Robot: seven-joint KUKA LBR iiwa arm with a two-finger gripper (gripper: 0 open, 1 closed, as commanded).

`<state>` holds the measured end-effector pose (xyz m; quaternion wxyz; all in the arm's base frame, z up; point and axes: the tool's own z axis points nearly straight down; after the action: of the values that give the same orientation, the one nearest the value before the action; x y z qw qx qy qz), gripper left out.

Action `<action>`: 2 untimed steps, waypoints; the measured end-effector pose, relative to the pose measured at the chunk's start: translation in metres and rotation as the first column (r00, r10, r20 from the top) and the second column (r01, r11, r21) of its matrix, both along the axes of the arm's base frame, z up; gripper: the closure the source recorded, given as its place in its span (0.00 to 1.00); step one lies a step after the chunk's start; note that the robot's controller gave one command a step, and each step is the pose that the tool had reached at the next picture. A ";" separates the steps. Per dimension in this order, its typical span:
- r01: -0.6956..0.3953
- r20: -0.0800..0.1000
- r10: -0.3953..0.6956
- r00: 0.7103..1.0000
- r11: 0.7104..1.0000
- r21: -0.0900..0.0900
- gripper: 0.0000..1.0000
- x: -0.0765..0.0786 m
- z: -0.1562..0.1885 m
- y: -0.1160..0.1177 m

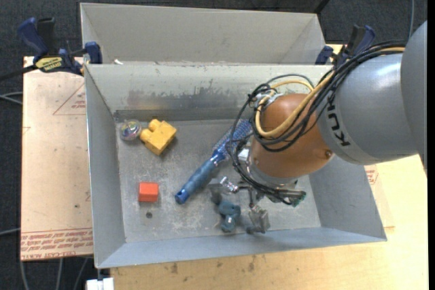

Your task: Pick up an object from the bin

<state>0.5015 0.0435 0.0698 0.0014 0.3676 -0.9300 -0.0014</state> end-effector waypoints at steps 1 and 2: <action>0.002 0.004 -0.002 1.000 1.000 0.000 1.00 0.001 0.002 0.000; 0.084 0.006 -0.084 0.996 0.996 0.001 1.00 -0.019 0.001 -0.005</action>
Offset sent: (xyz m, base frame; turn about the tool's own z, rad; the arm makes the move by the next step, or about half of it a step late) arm 0.0000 0.0000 0.0000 0.0000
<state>0.4822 0.0380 0.0704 -0.0015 0.3279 -0.9447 -0.0007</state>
